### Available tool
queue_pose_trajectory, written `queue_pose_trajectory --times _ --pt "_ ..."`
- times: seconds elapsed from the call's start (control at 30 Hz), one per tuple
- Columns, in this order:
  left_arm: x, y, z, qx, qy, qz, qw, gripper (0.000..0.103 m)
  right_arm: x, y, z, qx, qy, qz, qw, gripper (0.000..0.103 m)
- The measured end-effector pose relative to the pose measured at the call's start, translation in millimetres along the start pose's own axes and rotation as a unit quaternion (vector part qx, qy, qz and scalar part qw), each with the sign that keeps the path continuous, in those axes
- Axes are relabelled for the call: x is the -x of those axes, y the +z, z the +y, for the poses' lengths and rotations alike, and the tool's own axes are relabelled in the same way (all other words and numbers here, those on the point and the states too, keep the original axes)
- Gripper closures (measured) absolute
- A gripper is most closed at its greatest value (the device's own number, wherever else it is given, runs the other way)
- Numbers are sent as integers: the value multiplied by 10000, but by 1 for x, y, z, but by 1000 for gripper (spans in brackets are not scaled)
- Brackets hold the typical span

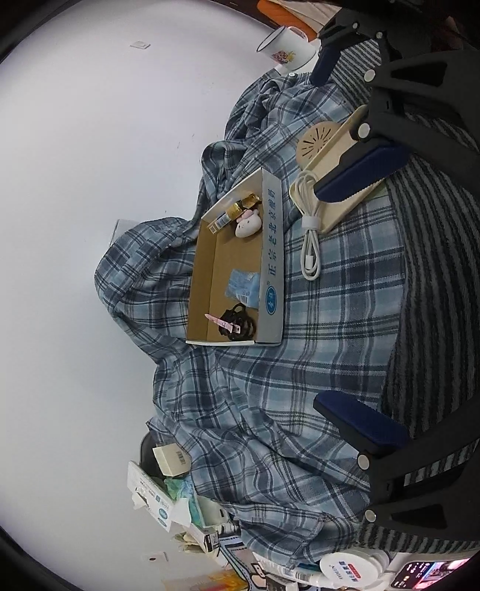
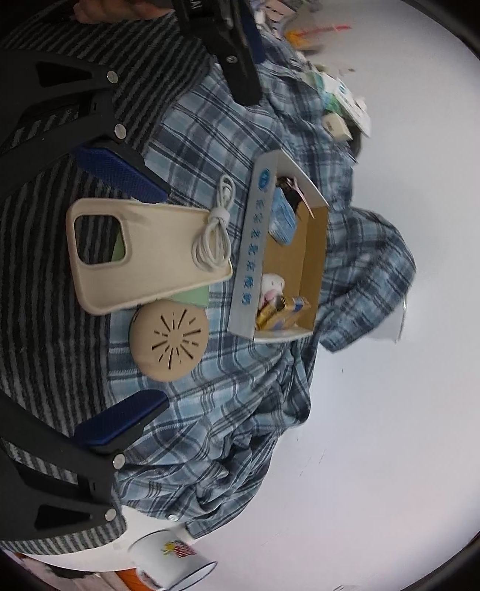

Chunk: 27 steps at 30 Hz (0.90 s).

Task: Organize soft objects
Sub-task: 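Lift both tools away from the box toward the items on the blanket, then grasp the beige phone case with the right gripper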

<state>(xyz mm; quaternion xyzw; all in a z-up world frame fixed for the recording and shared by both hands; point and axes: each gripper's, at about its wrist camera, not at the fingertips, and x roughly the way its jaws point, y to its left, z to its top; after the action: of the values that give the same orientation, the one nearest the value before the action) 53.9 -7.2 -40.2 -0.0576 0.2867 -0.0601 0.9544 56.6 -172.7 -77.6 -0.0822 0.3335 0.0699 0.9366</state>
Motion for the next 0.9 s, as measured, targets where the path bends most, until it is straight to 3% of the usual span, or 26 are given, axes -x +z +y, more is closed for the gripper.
queue_pose_trajectory --times 0.27,0.63,0.9 --pt "0 -2 -5 -128 99 -37 9999 0 -14 0 25 865 90 215 9960 2" --pt "0 -3 -4 -76 50 -57 9999 0 -36 -5 37 1202 124 586 9909 3" --pt "-3 -3 0 5 11 27 10000 0 -45 -7 41 1280 176 785 9885 30"
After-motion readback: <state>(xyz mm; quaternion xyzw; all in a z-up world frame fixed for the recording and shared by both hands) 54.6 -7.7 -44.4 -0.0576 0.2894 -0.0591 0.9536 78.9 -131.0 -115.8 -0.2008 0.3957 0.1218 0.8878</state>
